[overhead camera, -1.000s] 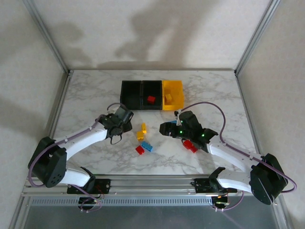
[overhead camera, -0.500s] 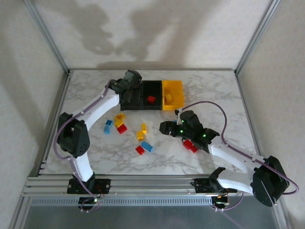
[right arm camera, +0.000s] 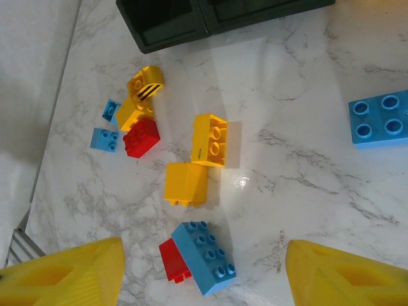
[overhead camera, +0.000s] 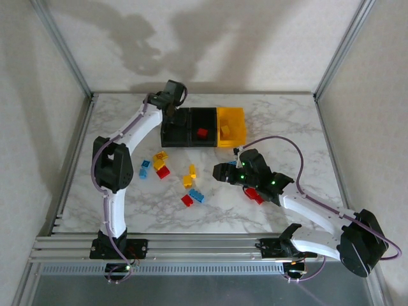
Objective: Sort the legos into containers by color
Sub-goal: Place the lego in the container.
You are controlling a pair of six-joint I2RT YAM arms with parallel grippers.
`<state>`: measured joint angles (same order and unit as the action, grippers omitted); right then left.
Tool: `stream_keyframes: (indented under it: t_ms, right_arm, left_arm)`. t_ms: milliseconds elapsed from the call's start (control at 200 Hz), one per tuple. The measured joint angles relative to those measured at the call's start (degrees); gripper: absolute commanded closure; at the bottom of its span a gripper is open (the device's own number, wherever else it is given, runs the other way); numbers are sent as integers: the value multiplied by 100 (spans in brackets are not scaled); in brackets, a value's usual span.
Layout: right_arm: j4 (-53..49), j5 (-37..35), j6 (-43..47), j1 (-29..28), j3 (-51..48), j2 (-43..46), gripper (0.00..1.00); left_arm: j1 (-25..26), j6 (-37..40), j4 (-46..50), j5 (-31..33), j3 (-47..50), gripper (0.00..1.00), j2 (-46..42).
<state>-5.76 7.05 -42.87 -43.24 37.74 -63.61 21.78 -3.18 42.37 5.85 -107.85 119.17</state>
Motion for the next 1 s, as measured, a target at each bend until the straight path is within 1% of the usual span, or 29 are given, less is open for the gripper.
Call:
stream_keyframes:
  t_ms: [110,245,360,461,581,841,996]
  right_arm:
    - [0,-2,-7,-37,0,0,33]
    - [0,-31,-28,-68,-2,0,33]
    - [-2,-105,-46,-94,-2,7,33]
    - [2,-111,-50,-96,-15,31,33]
    - [2,-146,-70,-107,-48,42,33]
    - [-2,-151,-90,-129,-63,48,33]
    - [-2,-153,-90,-131,-63,52,33]
  left_arm:
    - [2,-138,-7,-59,-31,43,269]
    - [-20,-466,-22,-409,-31,43,444]
    - [-44,-1021,-153,-780,-24,43,452]
    - [-76,-1523,-411,-960,81,44,452]
    - [-94,-2179,-839,-1060,435,44,407]
    - [-116,-3735,-1808,-1012,1681,43,-192]
    - [-116,-4535,-2218,-970,2059,43,-308]
